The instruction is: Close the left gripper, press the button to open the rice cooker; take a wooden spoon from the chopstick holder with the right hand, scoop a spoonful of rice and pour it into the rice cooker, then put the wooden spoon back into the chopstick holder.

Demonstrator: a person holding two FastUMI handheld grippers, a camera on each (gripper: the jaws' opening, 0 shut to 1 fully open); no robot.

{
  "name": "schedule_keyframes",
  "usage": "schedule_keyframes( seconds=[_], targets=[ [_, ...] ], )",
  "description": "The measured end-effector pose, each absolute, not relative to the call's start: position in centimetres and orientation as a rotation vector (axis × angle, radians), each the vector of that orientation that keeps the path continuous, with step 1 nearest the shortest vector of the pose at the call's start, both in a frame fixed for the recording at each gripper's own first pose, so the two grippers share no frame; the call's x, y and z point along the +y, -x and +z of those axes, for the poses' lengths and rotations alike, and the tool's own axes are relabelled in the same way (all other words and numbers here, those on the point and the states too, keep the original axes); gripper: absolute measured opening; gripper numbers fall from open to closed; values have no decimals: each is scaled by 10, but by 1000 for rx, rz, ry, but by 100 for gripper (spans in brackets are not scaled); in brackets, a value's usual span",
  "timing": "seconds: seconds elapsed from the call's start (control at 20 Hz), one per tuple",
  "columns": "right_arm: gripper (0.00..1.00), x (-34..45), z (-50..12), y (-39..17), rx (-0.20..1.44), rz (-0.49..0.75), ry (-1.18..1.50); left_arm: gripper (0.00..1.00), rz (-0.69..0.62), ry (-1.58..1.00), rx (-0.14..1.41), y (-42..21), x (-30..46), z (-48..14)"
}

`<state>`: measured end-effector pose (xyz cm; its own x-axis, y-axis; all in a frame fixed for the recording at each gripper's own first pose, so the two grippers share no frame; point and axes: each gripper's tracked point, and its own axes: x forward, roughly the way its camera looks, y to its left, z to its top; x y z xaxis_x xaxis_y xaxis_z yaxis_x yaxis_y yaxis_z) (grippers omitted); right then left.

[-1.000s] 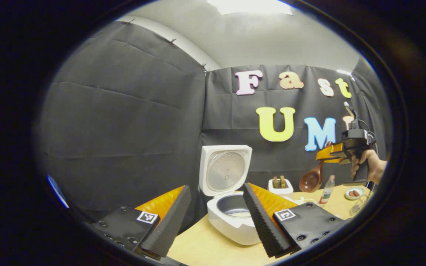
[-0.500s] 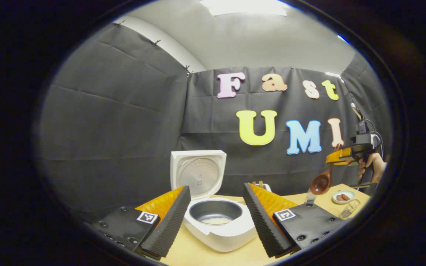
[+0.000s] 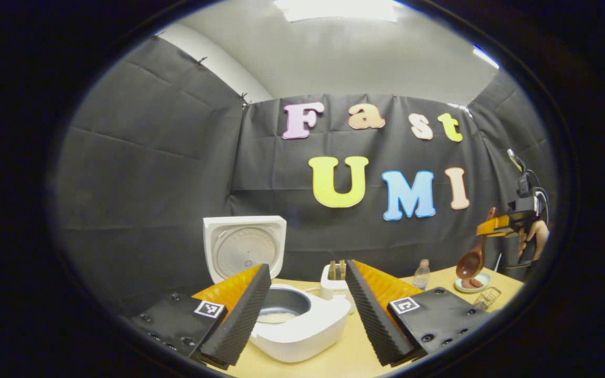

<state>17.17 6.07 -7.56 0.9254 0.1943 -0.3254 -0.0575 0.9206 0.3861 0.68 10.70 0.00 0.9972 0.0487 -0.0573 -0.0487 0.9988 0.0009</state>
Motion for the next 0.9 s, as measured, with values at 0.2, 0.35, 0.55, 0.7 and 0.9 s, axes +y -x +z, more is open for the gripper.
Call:
schedule_keyframes(
  seconds=[0.2, 0.35, 0.55, 0.7, 0.9],
  targets=[
    [12, 10, -80, -167, 373, 64, -384, 100, 13, -16, 49, -13, 82, 6],
    [12, -18, -91, -159, 379, 17, -367, 100, -11, -26, 46, -16, 64, 11],
    [12, -48, -112, -148, 399, -23, -340, 93, -38, -47, 48, -17, 44, 14],
    [12, -62, -131, -140, 415, -46, -334, 99, -48, -64, 48, -16, 32, 17],
    [12, -77, -158, -137, 439, -73, -296, 99, -50, -75, 51, -12, 23, 18]
  ],
)
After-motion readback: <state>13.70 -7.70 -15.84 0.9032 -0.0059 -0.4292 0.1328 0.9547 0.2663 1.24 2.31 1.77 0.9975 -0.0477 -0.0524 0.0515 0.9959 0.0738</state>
